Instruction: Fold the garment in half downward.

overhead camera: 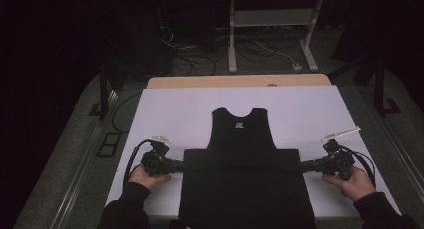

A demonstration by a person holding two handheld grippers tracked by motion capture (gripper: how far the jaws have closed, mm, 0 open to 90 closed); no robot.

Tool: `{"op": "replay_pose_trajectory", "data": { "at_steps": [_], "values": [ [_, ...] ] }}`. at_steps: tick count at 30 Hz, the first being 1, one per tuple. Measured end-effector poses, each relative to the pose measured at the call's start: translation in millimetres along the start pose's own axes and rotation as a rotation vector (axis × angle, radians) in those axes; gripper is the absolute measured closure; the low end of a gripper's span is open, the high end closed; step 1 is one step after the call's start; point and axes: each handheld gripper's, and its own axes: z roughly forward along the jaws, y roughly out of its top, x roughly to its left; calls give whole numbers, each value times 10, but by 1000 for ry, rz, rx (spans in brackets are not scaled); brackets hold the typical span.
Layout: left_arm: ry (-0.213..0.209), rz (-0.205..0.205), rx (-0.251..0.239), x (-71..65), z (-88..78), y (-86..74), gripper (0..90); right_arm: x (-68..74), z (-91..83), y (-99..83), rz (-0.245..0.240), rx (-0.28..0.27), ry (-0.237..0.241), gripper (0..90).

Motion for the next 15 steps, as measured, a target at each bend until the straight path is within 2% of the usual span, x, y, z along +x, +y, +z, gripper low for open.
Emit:
{"op": "replay_pose_trajectory", "data": {
  "at_steps": [1,4,5,6,7,8,9,10,11,12,13,14,15],
  "values": [
    [-4,4,1,-6,-3,3,599,27,-2,4,-18,-14,-16,659],
    [6,13,-4,-34,-14,10,518,73,-8,5,-44,-42,-41,578],
    [6,13,-4,-34,-14,10,475,73,-8,5,-44,-42,-41,578],
    [30,26,-13,-57,-19,12,428,89,-15,9,-59,-55,-50,508],
    [36,32,-12,-65,-27,16,428,89,-15,9,-59,-55,-50,508],
    [29,30,-20,-71,-34,21,362,101,-25,15,-64,-68,-54,430],
    [22,27,-30,-73,-39,24,341,102,-34,19,-69,-79,-57,381],
    [16,26,-33,-69,-48,29,341,102,-34,19,-69,-79,-57,381],
    [10,21,-45,-61,-57,37,282,108,-54,29,-69,-92,-61,302],
    [10,21,-45,-61,-57,37,263,108,-54,29,-69,-92,-61,302],
    [3,23,-50,-51,-67,43,263,107,-61,33,-72,-102,-64,246],
    [3,27,-62,-47,-71,49,227,113,-87,46,-83,-115,-73,146],
    [3,30,-69,-44,-80,55,227,113,-87,46,-83,-115,-73,146]
  ]
}}
